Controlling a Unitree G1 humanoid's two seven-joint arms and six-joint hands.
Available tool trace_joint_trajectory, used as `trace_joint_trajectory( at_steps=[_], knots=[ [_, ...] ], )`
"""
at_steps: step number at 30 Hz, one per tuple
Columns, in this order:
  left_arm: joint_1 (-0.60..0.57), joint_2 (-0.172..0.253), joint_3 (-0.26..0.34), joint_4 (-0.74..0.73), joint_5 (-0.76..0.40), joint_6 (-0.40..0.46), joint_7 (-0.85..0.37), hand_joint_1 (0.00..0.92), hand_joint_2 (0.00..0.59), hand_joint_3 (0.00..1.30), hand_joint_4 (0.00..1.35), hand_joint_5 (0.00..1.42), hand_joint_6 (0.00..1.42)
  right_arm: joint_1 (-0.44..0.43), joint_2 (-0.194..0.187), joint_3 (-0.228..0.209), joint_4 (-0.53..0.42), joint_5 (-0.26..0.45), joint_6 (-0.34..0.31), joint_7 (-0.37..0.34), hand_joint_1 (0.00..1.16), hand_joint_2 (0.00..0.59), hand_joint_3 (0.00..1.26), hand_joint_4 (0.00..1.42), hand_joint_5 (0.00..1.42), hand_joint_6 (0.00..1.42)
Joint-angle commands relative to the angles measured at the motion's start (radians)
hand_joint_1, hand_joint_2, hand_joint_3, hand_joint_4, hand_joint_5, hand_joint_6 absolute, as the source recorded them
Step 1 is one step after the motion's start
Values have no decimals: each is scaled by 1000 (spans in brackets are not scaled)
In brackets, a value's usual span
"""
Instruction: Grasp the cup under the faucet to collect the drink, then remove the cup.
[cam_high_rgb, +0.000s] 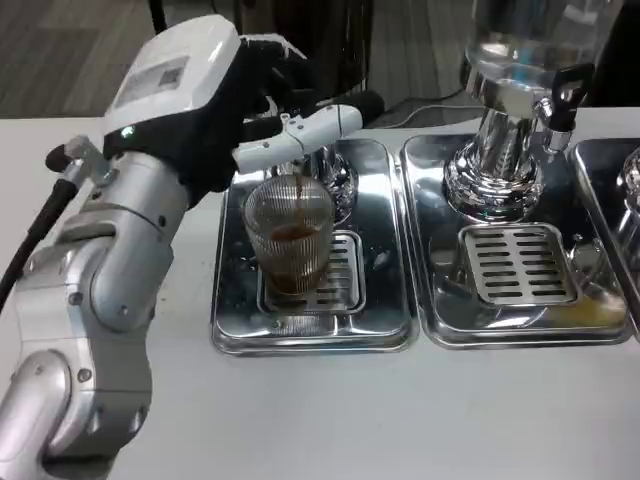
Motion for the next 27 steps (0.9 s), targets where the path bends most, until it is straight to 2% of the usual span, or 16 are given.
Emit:
trace_joint_trajectory(
  at_steps=[1, 4, 7, 12, 18, 20, 22, 24, 27],
  knots=[
    [34, -2, 9, -25, -1, -4, -8, 28, 101, 292, 271, 346, 388, 3, 0, -6, -9, 4, -11, 0, 653, 457, 193, 226, 144, 79],
    [48, -1, 13, -35, 0, -6, -5, 8, 79, 204, 101, 263, 284, 3, 0, -6, -9, 3, -11, 0, 653, 457, 193, 228, 144, 79],
    [62, -2, 20, -44, -5, -7, -3, 0, 60, 108, 6, 192, 198, 3, 1, -4, -11, 1, -11, 0, 653, 457, 193, 229, 144, 79],
    [88, -6, 37, -62, -25, -5, -5, 0, 31, 17, 0, 109, 5, 7, 3, -3, -13, 2, -13, 0, 653, 457, 193, 229, 144, 79],
    [130, 8, 44, -101, -24, -12, -8, 0, 28, 1, 0, 74, 0, 13, 5, -1, -10, 1, -19, -2, 653, 457, 193, 229, 144, 79],
    [170, 30, 49, -122, -15, -39, 1, 0, 30, 16, 0, 63, 0, 15, 6, -1, -8, 1, -22, -3, 653, 457, 193, 229, 144, 79],
    [295, 71, 101, -165, -23, -105, 41, 0, 32, 33, 0, 36, 0, 16, 7, 0, -7, 1, -24, -3, 653, 457, 193, 229, 144, 79],
    [351, 82, 132, -180, -30, -148, 59, 0, 36, 37, 0, 10, 0, 19, 11, -1, -6, 1, -28, -6, 653, 457, 193, 229, 144, 79],
    [527, 100, 234, -220, -74, -251, 118, 0, 38, 37, 0, 0, 0, 23, 15, -2, -3, 1, -33, -9, 653, 457, 193, 230, 144, 66]
  ],
)
